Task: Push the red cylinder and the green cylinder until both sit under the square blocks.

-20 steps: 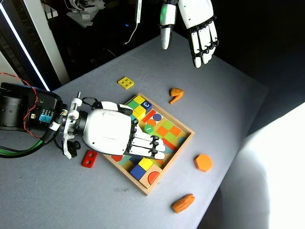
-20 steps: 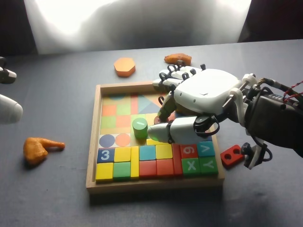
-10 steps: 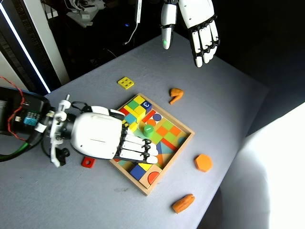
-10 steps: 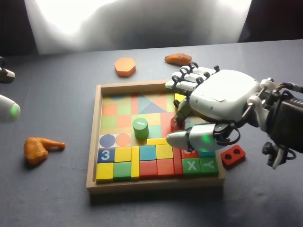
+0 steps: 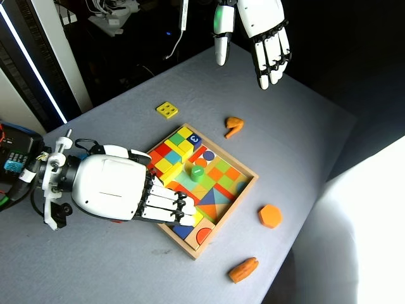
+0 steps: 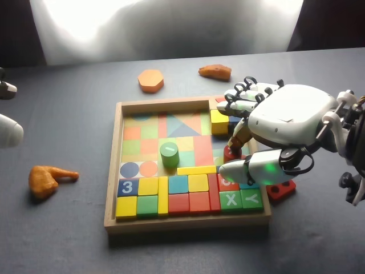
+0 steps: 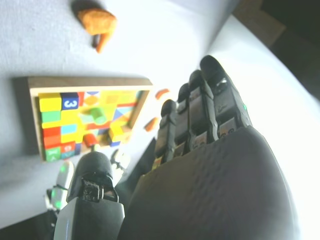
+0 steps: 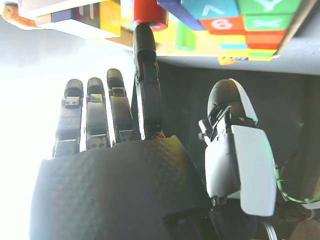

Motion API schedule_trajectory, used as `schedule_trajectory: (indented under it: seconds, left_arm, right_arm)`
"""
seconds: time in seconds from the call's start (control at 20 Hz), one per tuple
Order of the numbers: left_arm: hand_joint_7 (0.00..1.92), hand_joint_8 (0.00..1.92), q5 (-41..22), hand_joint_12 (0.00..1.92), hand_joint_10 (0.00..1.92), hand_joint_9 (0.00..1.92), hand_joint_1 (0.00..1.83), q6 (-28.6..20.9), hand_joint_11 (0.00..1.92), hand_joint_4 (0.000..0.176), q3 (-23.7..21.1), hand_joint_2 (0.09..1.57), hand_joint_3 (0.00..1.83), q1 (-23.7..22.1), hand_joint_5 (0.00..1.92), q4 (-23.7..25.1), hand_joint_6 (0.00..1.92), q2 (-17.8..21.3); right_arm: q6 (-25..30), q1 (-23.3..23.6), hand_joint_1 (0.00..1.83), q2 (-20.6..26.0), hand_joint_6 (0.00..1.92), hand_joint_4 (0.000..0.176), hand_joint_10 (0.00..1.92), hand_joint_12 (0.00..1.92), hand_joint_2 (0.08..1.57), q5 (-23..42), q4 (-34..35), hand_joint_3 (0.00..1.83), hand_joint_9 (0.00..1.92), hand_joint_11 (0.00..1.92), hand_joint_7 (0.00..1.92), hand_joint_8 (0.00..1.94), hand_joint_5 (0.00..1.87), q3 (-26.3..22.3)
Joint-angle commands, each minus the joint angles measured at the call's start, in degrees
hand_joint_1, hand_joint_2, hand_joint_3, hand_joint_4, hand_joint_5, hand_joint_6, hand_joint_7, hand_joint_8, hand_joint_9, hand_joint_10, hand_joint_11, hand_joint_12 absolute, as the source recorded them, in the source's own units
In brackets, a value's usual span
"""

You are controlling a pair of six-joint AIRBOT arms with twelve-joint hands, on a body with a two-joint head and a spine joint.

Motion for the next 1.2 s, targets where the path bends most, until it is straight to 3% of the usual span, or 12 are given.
schedule_trajectory:
  seconds: [0.0, 0.1, 0.3, 0.55, 0.7, 0.85, 1.15]
  left_arm:
    - [0.1, 0.0, -3.58, 0.59, 0.0, 0.13, 0.0, 0.03, 0.0, 0.057, 0.29, 1.25, 0.0, -0.94, 0.08, 2.44, 0.0, 0.36]
    - [0.08, 0.0, -3.57, 0.58, 0.0, 0.13, 0.0, 0.03, 0.0, 0.064, 0.28, 1.25, 0.0, -0.94, 0.07, 2.43, 0.0, 0.36]
    - [0.15, 0.01, -3.55, 0.69, 0.01, 0.19, 0.0, 0.03, 0.0, 0.056, 0.27, 1.25, 0.0, -0.94, 0.11, 2.43, 0.01, 0.36]
    - [0.13, 0.0, -3.55, 0.63, 0.0, 0.16, 0.0, 0.03, 0.0, 0.055, 0.31, 1.25, 0.0, -0.93, 0.09, 2.45, 0.01, 0.36]
    - [0.11, 0.0, -3.56, 0.67, 0.0, 0.16, 0.0, 0.03, 0.0, 0.058, 0.31, 1.25, 0.0, -0.93, 0.11, 2.45, 0.01, 0.36]
    - [0.1, 0.0, -3.56, 0.63, 0.0, 0.15, 0.0, 0.03, 0.0, 0.065, 0.3, 1.25, 0.0, -0.94, 0.08, 2.45, 0.0, 0.36]
    - [0.11, 0.0, -3.56, 0.67, 0.01, 0.17, 0.0, 0.03, 0.0, 0.063, 0.27, 1.26, 0.0, -0.94, 0.09, 2.43, 0.0, 0.36]
  right_arm:
    - [-0.65, -0.33, 0.0, 0.75, 0.01, 0.0, 0.01, 0.0, 1.17, 0.82, -0.43, 0.0, 0.01, 0.0, 0.15, 0.02, 0.88, -0.17]
    - [-0.75, -0.34, 0.0, 1.24, 0.01, 0.0, 0.0, 0.0, 1.17, 0.5, -0.43, 0.0, 0.0, 0.0, 0.1, 0.0, 0.87, -0.28]
    - [-0.91, -0.38, 0.0, 2.61, 0.0, 0.0, 0.0, 0.0, 1.17, -0.33, -0.44, 0.0, 0.0, 0.0, 0.11, 0.0, 0.85, -0.73]
    - [-0.86, -0.34, 0.0, 4.27, 0.0, 0.0, 0.0, 0.0, 1.18, -0.96, -0.44, 0.0, 0.0, 0.0, 0.12, 0.0, 0.85, -1.7]
    - [-1.18, -0.31, 0.0, 4.8, 0.0, 0.0, 0.01, 0.0, 1.17, -0.96, -0.45, 0.0, 0.02, 0.0, 0.16, 0.02, 0.86, -2.27]
    - [-1.18, 0.21, 0.0, 4.87, 0.0, 0.0, 0.0, 0.0, 1.17, -0.53, -0.45, 0.0, 0.01, 0.0, 0.07, 0.0, 0.85, -2.26]
    - [-1.08, 1.57, 0.0, 4.85, 0.0, 0.0, 0.0, 0.0, 1.17, 0.07, -0.45, 0.0, 0.0, 0.0, 0.07, 0.0, 0.85, -2.25]
